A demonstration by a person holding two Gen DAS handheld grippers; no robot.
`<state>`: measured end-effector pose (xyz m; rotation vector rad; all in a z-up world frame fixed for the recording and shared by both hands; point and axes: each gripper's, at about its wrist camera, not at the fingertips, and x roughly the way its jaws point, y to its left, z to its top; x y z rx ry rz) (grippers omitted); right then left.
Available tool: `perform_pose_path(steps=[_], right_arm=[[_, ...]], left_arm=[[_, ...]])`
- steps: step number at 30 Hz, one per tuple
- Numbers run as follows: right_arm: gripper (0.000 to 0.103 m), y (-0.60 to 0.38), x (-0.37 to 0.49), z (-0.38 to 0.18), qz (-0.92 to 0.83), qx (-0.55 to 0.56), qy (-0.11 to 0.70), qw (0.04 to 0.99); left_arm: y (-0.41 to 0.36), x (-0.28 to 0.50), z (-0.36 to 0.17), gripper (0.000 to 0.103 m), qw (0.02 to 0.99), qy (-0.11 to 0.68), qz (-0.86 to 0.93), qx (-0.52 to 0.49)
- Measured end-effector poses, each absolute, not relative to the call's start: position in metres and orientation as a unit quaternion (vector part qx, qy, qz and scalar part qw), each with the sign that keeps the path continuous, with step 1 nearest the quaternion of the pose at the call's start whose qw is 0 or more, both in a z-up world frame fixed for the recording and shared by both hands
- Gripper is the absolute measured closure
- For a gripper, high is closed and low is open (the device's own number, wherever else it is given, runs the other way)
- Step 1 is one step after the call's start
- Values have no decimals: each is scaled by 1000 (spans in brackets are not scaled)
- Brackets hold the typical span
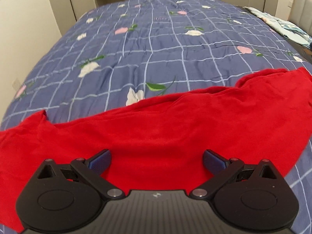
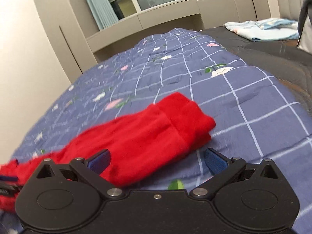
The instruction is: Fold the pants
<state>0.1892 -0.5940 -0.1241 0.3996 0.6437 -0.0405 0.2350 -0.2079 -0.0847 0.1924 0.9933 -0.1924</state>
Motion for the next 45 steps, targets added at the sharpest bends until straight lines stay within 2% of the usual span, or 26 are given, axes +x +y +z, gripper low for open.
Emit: perform_pose_path(steps=[2, 4, 7, 10, 11, 13, 15, 25, 34, 40, 45], right_arm=[[1, -601, 194, -125, -23, 219, 309, 925], [6, -606, 195, -125, -37, 240, 298, 923], [22, -610, 190, -125, -67, 259, 286, 920], [46, -615, 187, -126, -94, 276, 281, 914], [58, -618, 185, -126, -103, 284, 279, 911], [64, -624, 182, -127, -108, 309, 274, 904], [84, -626, 180, -125, -119, 316, 268, 902], [88, -580, 184, -63, -99, 215, 237, 942], [88, -483, 187, -6, 4, 128, 214, 968], [88, -388, 173, -2, 65, 53, 224, 971], [89, -316, 157, -31, 95, -22, 251, 963]], left_arm=[[-208, 239, -86, 0, 869, 478, -90, 88], [-208, 240, -84, 0, 868, 481, -88, 86], [-206, 240, -78, 1, 869, 482, -84, 79], [-202, 236, -64, 1, 876, 471, -89, 55], [-200, 235, -60, 1, 878, 468, -93, 43], [-195, 232, -50, 1, 880, 463, -104, 14], [-191, 230, -42, 1, 879, 462, -114, -15], [-160, 236, -27, 1, 831, 485, -202, -182], [-112, 229, -12, 1, 819, 440, -227, -292], [-77, 219, -13, 1, 822, 422, -206, -322], [-52, 210, -22, 1, 825, 421, -182, -330]])
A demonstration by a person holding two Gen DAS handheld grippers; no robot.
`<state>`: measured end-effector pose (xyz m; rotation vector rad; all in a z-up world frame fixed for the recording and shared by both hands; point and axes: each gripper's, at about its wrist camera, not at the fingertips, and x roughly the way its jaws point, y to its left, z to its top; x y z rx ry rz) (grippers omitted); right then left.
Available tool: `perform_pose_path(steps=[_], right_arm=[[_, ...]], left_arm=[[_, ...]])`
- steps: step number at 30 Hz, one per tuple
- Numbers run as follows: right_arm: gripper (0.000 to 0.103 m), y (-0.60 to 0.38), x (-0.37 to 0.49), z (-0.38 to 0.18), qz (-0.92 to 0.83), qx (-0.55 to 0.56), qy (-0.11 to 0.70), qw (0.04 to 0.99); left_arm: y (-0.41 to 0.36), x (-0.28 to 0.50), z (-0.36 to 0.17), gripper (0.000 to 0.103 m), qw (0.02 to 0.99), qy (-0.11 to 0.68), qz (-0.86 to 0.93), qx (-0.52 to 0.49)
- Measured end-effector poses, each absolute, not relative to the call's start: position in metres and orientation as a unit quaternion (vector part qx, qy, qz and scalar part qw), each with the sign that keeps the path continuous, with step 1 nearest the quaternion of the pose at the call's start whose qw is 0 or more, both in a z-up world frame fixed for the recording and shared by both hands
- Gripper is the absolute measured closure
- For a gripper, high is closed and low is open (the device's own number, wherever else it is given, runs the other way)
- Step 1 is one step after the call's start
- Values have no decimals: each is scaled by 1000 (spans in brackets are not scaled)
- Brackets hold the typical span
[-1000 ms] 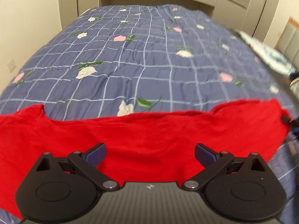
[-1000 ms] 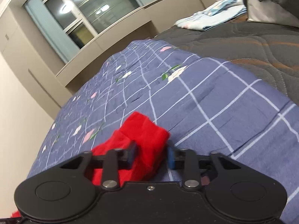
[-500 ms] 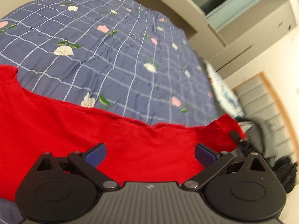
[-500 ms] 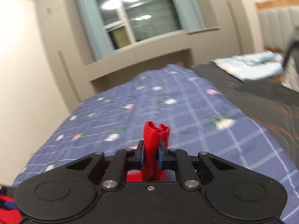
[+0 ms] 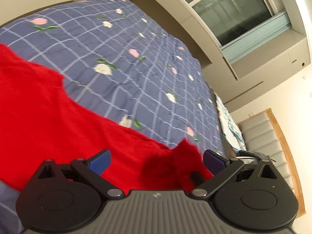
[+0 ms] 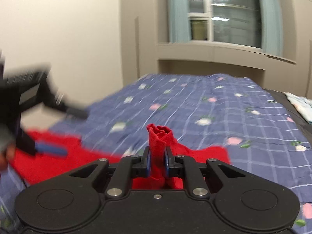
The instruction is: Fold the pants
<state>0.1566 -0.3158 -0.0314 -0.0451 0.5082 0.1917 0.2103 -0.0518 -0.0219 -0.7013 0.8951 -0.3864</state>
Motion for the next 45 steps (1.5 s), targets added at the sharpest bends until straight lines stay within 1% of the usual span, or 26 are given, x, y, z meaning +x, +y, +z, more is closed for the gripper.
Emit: perform_pose_path(steps=[5, 8, 9, 10, 12, 13, 14, 15, 16, 18, 20, 23, 26, 29, 31, 32, 33, 34, 37, 38, 39, 40, 41, 42, 43, 45], right_arm=[[88, -275, 154, -75, 106, -55, 298, 947], [82, -266, 153, -89, 104, -59, 310, 943], [75, -264, 151, -90, 106, -56, 310, 943], [70, -265, 148, -91, 108, -52, 309, 943], [45, -269, 142, -88, 115, -43, 302, 945], [39, -270, 139, -86, 116, -38, 298, 947], [30, -273, 136, -85, 116, -35, 294, 948], [26, -276, 132, -83, 115, -32, 289, 950], [25, -279, 127, -81, 112, -31, 284, 952], [15, -288, 119, -78, 101, -25, 278, 955], [8, -301, 112, -76, 82, -12, 272, 959], [6, -323, 106, -75, 40, 3, 269, 962], [5, -351, 107, -76, -7, 25, 271, 962], [5, -371, 116, -78, -47, 31, 270, 961], [4, -382, 127, -79, -70, 21, 267, 961], [3, -386, 134, -81, -82, 16, 269, 959], [3, -393, 139, -82, -95, 13, 274, 957], [3, -398, 147, -84, -105, 14, 279, 954], [3, -408, 165, -92, -113, 15, 288, 951], [3, -409, 170, -96, -114, 8, 294, 949], [3, -410, 173, -99, -114, 4, 300, 947], [3, -410, 174, -102, -112, 2, 305, 946], [3, -411, 176, -107, -109, 1, 311, 944], [3, -410, 177, -109, -108, 0, 316, 943], [3, -411, 178, -113, -109, 1, 323, 940], [3, -412, 175, -113, -110, 11, 324, 940]], left_arm=[[-36, 202, -35, 1, 827, 431, -158, -324], [-33, 200, -41, 1, 827, 439, -152, -318], [-33, 200, -42, 1, 826, 441, -152, -317], [-34, 201, -43, 1, 825, 443, -152, -315], [-36, 201, -45, 1, 825, 446, -154, -311], [-38, 201, -46, 1, 825, 447, -155, -309], [-40, 201, -47, 1, 825, 450, -156, -305], [-42, 202, -48, 1, 824, 453, -157, -302], [-45, 203, -49, 1, 823, 456, -158, -299], [-52, 205, -53, 1, 822, 464, -161, -289], [-60, 206, -56, 1, 819, 474, -164, -278], [-74, 211, -62, 1, 811, 488, -176, -270], [-89, 217, -67, 5, 804, 498, -189, -264], [-105, 221, -73, 12, 798, 513, -190, -252], [-113, 223, -76, 23, 797, 522, -184, -243], [-116, 223, -78, 25, 797, 524, -183, -239], [-118, 222, -79, 31, 796, 526, -184, -236], [-120, 221, -79, 38, 797, 526, -185, -233], [-122, 220, -80, 54, 799, 525, -188, -226], [-123, 219, -80, 57, 799, 525, -189, -224], [-123, 219, -80, 65, 800, 524, -190, -221], [-124, 218, -79, 70, 802, 523, -190, -218], [-125, 218, -79, 72, 803, 522, -190, -217], [-125, 217, -79, 80, 804, 520, -193, -216], [-126, 216, -79, 85, 804, 519, -196, -215], [-128, 215, -76, 88, 808, 513, -199, -210]])
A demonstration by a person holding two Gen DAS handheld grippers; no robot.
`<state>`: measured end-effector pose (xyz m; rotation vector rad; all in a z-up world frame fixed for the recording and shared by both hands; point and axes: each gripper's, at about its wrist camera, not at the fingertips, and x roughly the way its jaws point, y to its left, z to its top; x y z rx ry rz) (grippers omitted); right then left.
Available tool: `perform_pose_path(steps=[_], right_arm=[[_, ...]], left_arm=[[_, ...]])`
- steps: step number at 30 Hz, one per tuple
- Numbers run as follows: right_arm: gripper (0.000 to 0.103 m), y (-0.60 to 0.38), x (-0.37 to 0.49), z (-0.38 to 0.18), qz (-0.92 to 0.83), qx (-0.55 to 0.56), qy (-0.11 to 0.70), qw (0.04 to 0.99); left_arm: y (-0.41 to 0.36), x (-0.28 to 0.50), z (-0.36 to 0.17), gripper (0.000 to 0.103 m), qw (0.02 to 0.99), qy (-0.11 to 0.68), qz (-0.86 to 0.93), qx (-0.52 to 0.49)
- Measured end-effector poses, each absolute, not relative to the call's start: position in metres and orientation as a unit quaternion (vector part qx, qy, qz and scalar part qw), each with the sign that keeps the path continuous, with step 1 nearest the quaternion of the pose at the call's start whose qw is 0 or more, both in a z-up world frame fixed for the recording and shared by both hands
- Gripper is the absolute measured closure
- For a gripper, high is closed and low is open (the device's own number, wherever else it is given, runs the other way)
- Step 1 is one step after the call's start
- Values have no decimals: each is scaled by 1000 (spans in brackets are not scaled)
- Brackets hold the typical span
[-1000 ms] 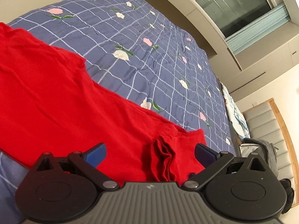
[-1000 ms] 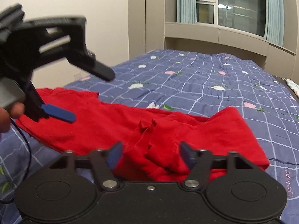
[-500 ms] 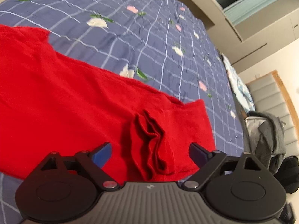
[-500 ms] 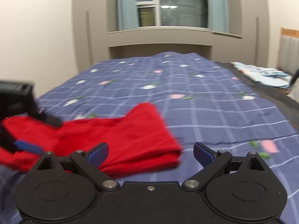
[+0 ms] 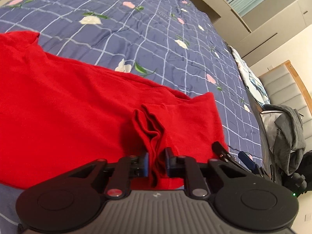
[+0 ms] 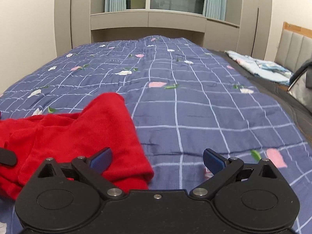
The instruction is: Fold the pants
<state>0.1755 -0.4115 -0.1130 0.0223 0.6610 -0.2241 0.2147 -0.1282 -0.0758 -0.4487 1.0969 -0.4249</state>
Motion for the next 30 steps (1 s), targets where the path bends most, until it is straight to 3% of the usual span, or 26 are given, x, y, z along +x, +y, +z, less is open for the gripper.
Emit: perform_pose_path(steps=[13, 30], right_arm=[[1, -409, 171, -112, -105, 8, 327, 939], [1, -346, 157, -64, -27, 4, 281, 959]], left_arm=[[-128, 210, -67, 95, 820, 500, -198, -196], [-66, 195, -4, 96, 867, 433, -209, -133]])
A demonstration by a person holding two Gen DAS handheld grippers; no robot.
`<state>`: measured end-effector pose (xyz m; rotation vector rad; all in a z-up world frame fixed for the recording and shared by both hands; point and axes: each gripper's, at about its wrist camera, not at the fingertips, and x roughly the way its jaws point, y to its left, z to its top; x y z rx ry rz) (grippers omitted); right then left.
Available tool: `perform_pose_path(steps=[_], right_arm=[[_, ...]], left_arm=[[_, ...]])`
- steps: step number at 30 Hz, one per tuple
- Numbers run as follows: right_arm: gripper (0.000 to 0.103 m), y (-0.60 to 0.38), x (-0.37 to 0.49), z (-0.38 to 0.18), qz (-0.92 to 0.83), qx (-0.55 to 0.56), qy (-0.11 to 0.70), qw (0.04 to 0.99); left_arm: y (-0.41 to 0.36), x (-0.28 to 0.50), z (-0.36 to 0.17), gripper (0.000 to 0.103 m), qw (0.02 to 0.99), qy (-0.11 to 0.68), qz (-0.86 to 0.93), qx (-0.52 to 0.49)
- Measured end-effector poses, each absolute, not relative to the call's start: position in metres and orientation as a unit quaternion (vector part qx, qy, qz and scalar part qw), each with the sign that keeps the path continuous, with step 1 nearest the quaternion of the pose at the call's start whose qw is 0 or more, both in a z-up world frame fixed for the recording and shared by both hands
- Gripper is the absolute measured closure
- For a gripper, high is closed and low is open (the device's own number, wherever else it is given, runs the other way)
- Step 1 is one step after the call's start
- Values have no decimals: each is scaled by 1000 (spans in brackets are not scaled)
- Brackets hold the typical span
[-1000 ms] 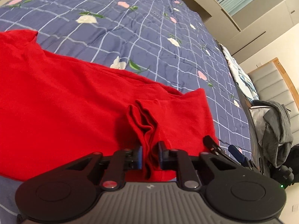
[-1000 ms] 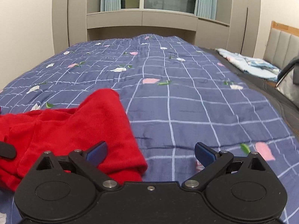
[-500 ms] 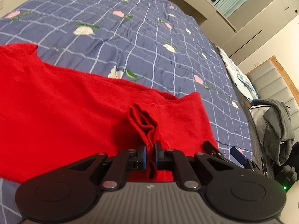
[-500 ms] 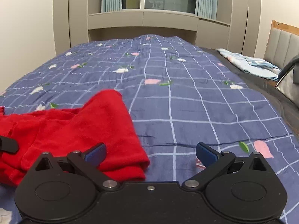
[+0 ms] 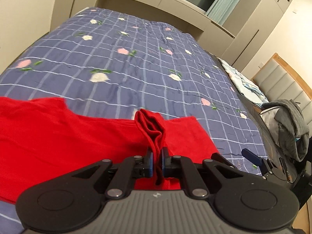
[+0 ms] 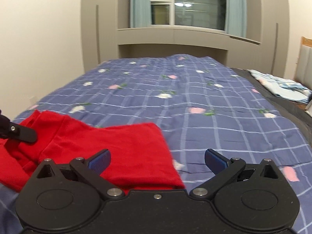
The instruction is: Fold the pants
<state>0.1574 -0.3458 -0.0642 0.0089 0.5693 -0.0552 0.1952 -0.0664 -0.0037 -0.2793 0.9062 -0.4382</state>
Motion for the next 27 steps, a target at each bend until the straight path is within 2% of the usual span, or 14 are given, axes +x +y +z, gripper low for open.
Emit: perform_pose_path(steps=[9, 18, 20, 21, 23, 25, 27], right_arm=[[1, -291, 166, -67, 27, -21, 288, 957], [1, -268, 176, -87, 42, -47, 322, 945], [1, -269, 178, -89, 40, -50, 326, 943], [1, -270, 179, -90, 40, -52, 326, 943], [1, -274, 182, -89, 39, -54, 323, 944], [1, -279, 187, -87, 36, -59, 319, 945], [1, -285, 198, -85, 25, -67, 314, 947]], left_arm=[[11, 193, -17, 96, 868, 443, -167, -152], [30, 194, -54, 93, 851, 476, -149, -165], [30, 196, -56, 85, 852, 480, -140, -159], [29, 196, -56, 77, 854, 478, -134, -154], [30, 196, -53, 60, 859, 473, -125, -152], [30, 197, -50, 34, 864, 465, -115, -153], [28, 199, -47, 31, 872, 456, -103, -147]])
